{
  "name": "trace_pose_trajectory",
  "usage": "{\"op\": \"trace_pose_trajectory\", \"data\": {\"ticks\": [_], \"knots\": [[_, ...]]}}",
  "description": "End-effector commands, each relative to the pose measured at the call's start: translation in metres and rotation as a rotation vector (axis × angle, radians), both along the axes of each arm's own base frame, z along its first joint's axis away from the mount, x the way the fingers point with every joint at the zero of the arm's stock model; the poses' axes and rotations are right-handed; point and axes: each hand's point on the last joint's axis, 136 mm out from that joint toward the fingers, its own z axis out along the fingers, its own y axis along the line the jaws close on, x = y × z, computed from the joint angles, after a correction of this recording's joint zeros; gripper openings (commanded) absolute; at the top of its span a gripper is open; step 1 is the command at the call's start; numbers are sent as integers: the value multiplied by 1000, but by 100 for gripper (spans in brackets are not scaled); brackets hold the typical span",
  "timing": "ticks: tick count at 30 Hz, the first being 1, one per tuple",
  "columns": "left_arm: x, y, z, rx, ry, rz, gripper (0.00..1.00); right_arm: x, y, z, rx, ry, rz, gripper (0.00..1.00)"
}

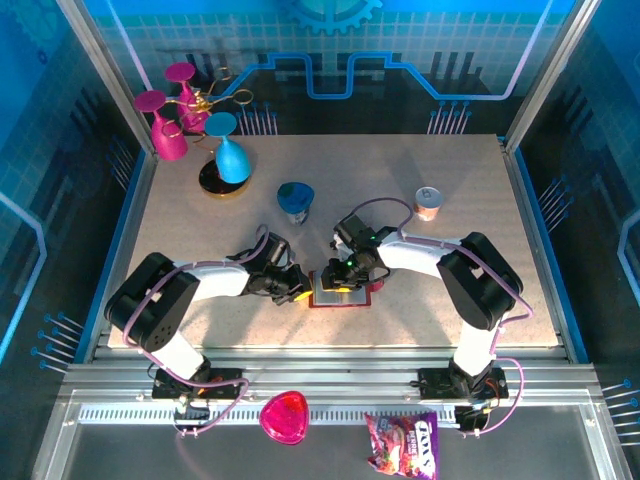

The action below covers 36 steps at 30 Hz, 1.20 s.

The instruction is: Take the credit cards out of the card holder

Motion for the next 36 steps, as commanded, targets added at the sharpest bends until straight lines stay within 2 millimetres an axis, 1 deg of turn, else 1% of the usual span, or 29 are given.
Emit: {"op": "trace_pose_trajectory", "data": {"ticks": [1, 7, 18, 24, 27, 30, 33, 36], "knots": [[-10, 1, -11, 22, 35, -21, 11, -1, -6, 2, -18, 2, -21, 36], [-9, 2, -12, 30, 36, -21, 11, 1, -11, 3, -14, 0, -37, 36], [-8, 2, -11, 35, 38, -26, 11, 4, -14, 6, 4, -6, -46, 36], [-4, -1, -7, 30, 31, -29, 11, 3, -16, 2, 13, 7, -51, 36], [-2, -2, -5, 29, 24, -32, 11, 5, -13, 8, 42, -2, -54, 35], [-2, -3, -7, 28, 28, -34, 11, 7, -7, 14, 78, -3, -55, 35], [-3, -3, -10, 26, 36, -34, 11, 7, -1, 16, 110, 4, -60, 34], [-5, -2, -11, 28, 36, -35, 11, 6, 4, 14, 135, 23, -60, 34]]}}
